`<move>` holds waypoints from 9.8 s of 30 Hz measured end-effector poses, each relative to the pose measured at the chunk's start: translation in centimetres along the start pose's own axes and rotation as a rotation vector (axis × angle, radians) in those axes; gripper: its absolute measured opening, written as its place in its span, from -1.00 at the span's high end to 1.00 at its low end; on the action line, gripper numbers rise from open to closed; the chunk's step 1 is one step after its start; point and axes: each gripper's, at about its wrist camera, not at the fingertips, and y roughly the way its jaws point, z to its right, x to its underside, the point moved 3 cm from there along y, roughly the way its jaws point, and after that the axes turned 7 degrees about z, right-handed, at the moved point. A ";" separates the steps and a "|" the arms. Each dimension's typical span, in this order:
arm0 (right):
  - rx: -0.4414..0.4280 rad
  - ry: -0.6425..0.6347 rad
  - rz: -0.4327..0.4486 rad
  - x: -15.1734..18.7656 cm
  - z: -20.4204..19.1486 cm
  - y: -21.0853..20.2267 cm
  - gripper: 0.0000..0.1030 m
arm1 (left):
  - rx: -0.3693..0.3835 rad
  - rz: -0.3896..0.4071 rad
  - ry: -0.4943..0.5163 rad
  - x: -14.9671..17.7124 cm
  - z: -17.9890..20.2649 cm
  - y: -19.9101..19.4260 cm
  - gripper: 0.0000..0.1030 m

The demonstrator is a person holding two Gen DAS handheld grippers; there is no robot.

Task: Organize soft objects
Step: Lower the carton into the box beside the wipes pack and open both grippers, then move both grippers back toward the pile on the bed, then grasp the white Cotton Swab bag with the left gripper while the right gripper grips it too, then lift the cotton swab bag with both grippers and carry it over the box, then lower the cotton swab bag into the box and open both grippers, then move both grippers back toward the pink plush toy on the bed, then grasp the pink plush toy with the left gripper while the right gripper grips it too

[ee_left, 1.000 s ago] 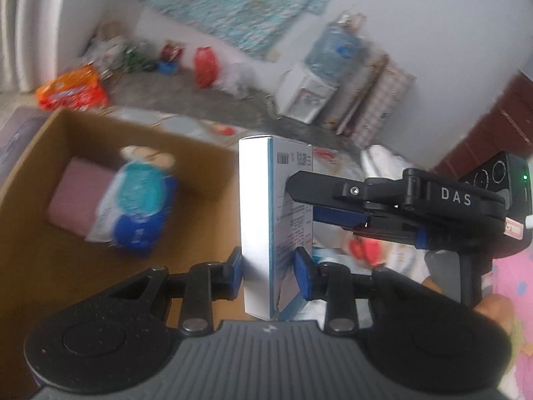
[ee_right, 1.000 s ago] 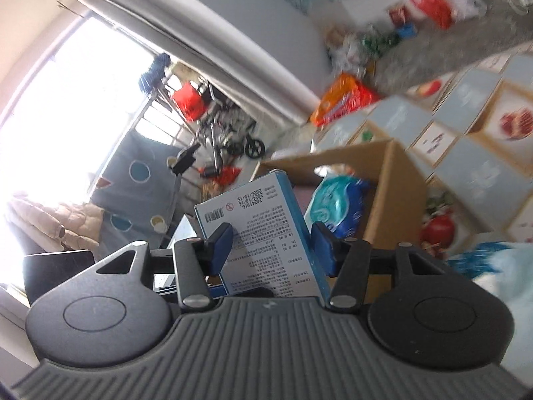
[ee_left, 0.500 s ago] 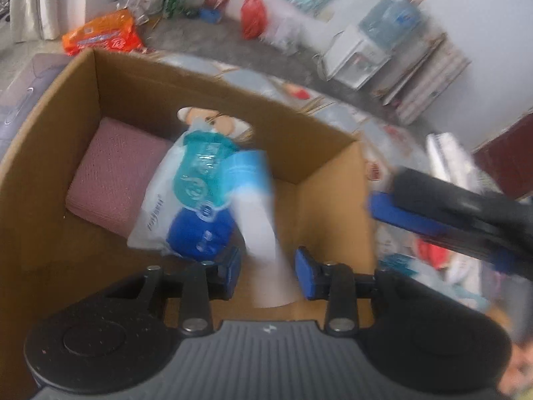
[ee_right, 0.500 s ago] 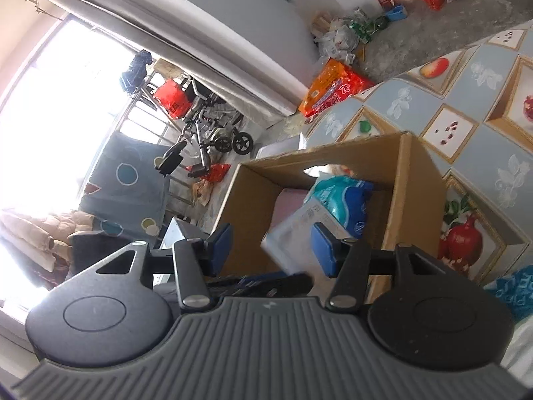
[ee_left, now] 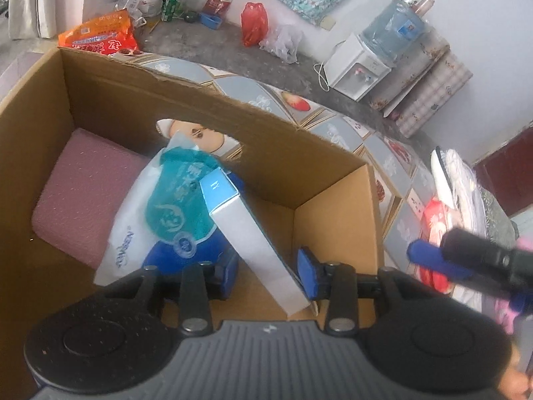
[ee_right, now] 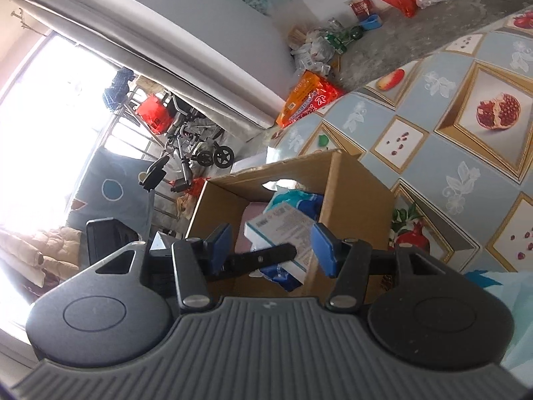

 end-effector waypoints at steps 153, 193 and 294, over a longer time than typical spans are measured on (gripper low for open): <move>0.240 0.022 0.263 -3.2 18.7 -29.4 0.15 | 0.125 -0.076 0.777 14.9 40.4 6.3 0.11; 0.035 0.200 -0.239 11.1 -10.1 10.8 -0.20 | -0.343 0.034 0.224 5.5 -8.3 -8.6 0.02; 0.107 0.525 0.254 11.2 27.4 -26.6 -0.31 | 0.121 -0.177 0.959 21.3 34.3 9.6 -0.50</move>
